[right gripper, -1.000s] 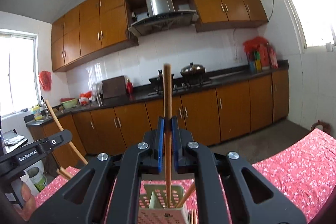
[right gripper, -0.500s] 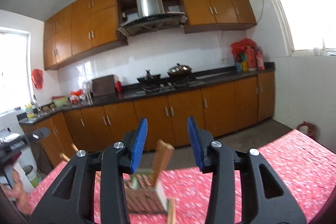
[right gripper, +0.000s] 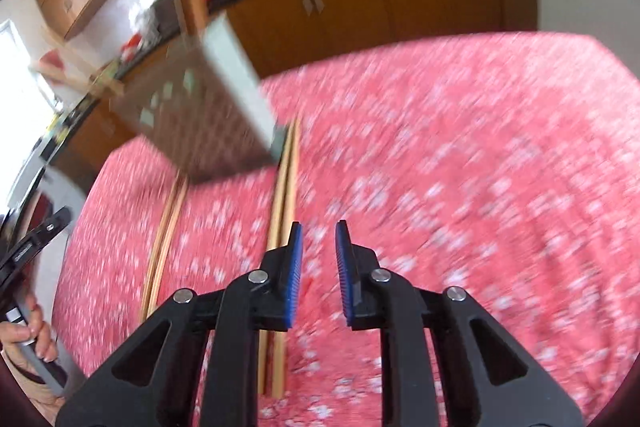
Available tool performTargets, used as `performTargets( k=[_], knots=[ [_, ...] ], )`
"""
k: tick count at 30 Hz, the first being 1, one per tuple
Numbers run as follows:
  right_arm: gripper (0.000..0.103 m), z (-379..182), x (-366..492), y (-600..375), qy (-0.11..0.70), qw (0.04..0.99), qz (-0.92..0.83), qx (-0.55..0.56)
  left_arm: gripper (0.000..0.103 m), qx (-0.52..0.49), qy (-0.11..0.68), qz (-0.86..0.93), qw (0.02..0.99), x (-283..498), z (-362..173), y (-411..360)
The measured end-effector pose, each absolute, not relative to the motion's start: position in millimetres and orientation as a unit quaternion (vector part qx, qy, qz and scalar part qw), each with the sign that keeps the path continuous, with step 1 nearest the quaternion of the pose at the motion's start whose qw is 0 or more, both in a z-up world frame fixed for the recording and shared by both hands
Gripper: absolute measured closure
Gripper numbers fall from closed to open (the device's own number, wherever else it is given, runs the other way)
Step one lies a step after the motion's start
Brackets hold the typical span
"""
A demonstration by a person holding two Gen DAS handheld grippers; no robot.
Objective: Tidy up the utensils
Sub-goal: 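Lower the left gripper onto a fourth chopstick and close while the right gripper grasps one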
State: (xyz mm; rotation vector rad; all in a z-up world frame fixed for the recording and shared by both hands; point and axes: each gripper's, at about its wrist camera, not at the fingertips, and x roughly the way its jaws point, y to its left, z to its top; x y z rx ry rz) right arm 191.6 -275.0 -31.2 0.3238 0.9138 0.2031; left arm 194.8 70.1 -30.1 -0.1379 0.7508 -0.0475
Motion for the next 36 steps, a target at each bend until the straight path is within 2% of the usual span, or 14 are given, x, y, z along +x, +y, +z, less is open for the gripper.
performTargets(
  k=[8,11,16,17,18,24,36],
  knots=[
    [0.085,-52.0,197.0,-235.3,0.469,0.868,0.121,0.105,0.077,-0.07,0.4,-0.058,0.912,192.4,-58.6,55.5],
    [0.09,-56.1,200.4,-231.1,0.472,0.871,0.11,0.083,0.077,-0.065,0.406,-0.064,0.909,192.1,-60.9,47.5],
    [0.091,-62.0,202.3,-225.6,0.47,0.875,0.098,0.064,0.077,-0.066,0.418,-0.078,0.903,190.4,-70.5,41.3],
    [0.095,-62.4,202.8,-224.9,0.469,0.877,0.092,0.055,0.077,-0.066,0.419,-0.081,0.902,190.7,-71.8,39.7],
    [0.095,-63.2,203.2,-226.2,0.468,0.878,0.085,0.05,0.077,-0.066,0.421,-0.086,0.9,190.7,-72.8,37.9],
    [0.095,-64.6,209.9,-260.6,0.462,0.882,0.023,0.092,0.078,-0.059,0.435,-0.115,0.891,188.1,-84.7,24.2],
    [0.095,-64.0,205.0,-272.3,0.456,0.885,0.022,0.088,0.093,-0.007,0.46,-0.12,0.88,182.1,-107.0,0.4]
  ],
)
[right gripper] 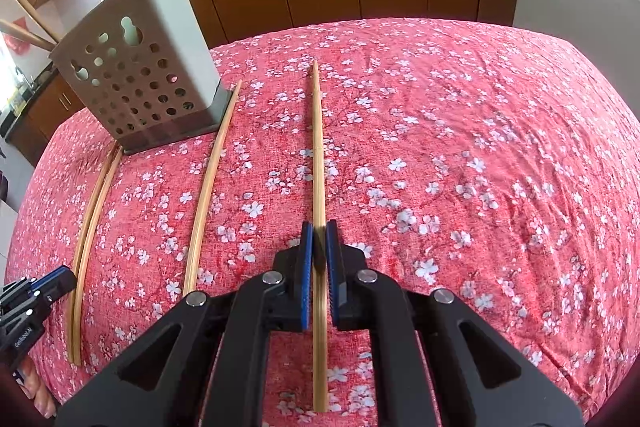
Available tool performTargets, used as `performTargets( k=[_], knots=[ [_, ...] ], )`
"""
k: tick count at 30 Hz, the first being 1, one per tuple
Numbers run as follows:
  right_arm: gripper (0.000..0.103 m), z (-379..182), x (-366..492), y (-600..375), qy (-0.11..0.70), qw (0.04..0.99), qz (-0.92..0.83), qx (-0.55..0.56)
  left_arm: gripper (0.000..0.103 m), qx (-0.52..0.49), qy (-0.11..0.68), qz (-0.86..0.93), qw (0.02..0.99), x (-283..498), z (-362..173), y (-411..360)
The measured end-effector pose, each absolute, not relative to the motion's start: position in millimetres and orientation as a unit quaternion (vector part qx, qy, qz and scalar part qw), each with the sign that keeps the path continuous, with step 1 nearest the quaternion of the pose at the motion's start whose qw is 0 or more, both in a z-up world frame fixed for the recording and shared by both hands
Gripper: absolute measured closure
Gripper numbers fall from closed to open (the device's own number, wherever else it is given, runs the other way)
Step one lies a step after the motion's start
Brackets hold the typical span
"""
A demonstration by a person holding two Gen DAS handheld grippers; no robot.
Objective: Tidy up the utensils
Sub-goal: 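Lower the left gripper onto a fourth chopstick and close while the right gripper grasps one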
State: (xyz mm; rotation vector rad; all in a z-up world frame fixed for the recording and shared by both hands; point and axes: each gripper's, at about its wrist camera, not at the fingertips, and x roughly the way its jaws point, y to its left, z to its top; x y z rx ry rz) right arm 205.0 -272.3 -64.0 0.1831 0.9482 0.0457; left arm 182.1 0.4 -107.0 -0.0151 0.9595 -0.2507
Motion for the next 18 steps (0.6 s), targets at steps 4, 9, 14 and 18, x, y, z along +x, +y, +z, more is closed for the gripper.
performTargets(
  k=[4,9,14,18],
  knots=[
    [0.095,-64.2,199.6,-261.2,0.456,0.887,0.023,0.071,0.094,0.007,0.456,-0.099,0.885,186.3,-107.8,-0.2],
    [0.095,-64.6,197.3,-251.9,0.452,0.889,0.029,0.062,0.095,-0.02,0.455,-0.051,0.889,212.9,-108.1,25.7],
    [0.095,-66.1,204.4,-258.4,0.442,0.895,0.014,0.069,0.094,-0.062,0.449,-0.026,0.891,238.7,-108.9,57.6],
    [0.095,-66.1,211.9,-266.0,0.435,0.898,0.0,0.07,0.094,-0.06,0.439,-0.027,0.896,248.4,-109.9,66.5]
  ],
)
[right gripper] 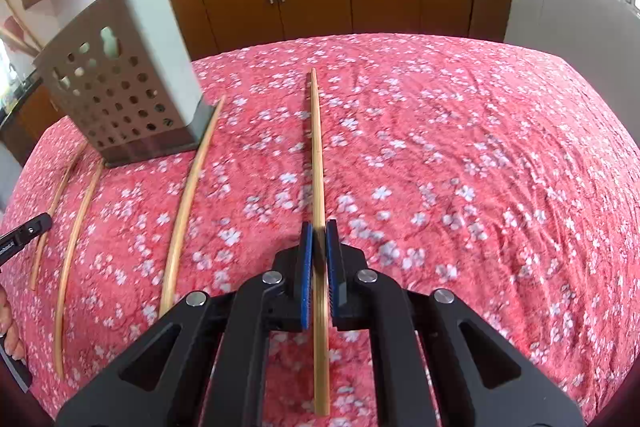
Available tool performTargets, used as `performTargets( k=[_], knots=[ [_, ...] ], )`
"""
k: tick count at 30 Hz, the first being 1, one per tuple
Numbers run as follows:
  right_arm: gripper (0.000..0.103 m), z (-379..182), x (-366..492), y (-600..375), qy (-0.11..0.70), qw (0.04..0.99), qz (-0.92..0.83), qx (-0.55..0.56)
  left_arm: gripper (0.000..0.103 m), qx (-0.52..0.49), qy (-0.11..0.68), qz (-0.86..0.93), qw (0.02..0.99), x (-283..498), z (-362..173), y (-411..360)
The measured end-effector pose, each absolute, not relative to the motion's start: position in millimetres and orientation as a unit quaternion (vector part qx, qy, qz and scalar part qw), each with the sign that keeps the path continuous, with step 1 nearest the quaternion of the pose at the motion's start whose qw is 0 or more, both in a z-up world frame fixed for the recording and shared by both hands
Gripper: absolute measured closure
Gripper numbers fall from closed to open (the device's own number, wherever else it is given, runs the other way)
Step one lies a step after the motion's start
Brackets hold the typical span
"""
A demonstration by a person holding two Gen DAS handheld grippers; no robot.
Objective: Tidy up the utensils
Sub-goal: 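Lower the left gripper onto a fourth chopstick and close while the right gripper grasps one, then raise the left gripper's chopstick into the holder while the right gripper inserts its chopstick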
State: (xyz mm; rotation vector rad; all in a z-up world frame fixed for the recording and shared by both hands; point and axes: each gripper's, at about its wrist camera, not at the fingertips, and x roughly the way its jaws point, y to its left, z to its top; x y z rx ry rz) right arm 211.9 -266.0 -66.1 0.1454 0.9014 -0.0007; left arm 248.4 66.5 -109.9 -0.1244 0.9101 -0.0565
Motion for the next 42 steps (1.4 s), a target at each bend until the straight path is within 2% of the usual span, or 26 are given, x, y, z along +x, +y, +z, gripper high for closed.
performTargets(
  k=[17,42],
  knots=[
    [0.094,-67.3,216.0,-268.0,0.43,0.901,-0.006,0.058,0.089,-0.053,0.425,-0.031,0.903,241.4,-112.7,67.6],
    [0.093,-66.7,217.1,-270.2,0.431,0.9,-0.005,0.061,0.089,-0.076,0.425,-0.036,0.901,241.5,-109.6,69.6]
  ],
)
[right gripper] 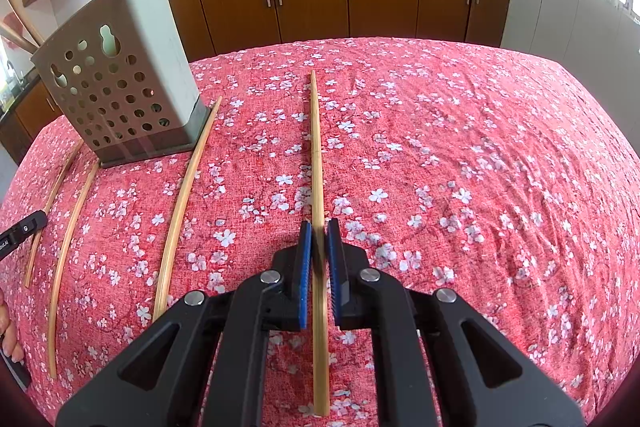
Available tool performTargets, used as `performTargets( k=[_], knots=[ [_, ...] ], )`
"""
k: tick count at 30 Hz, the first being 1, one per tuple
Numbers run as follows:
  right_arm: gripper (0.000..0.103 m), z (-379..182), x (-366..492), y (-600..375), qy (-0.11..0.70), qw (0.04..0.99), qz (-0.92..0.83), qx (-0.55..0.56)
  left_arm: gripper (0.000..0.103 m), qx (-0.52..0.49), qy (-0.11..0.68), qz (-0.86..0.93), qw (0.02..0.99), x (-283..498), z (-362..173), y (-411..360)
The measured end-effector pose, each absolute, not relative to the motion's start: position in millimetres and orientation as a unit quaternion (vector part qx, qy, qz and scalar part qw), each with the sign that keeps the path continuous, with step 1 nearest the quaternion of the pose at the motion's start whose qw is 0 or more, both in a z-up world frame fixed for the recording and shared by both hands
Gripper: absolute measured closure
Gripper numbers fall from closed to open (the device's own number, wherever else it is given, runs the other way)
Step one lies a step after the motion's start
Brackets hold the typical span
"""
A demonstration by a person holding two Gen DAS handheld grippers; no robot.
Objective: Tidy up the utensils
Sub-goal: 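Raise the left gripper's chopstick into the holder while the right gripper inserts its chopstick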
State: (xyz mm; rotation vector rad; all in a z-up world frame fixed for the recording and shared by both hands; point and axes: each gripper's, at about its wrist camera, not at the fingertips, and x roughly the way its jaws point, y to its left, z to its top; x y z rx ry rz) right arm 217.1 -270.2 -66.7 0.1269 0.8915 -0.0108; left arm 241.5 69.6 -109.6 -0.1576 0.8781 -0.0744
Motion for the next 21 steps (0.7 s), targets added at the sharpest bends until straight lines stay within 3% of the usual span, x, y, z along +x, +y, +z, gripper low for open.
performTargets(
  k=[15,21],
  knots=[
    [0.093,-65.5,199.1,-269.6,0.431,0.9,0.007,0.066,0.089,-0.034,0.432,-0.044,0.9,216.8,-108.0,63.6],
    [0.095,-60.9,191.9,-268.1,0.432,0.899,0.007,0.07,0.095,-0.035,0.435,-0.042,0.899,210.6,-106.5,66.6]
  ],
)
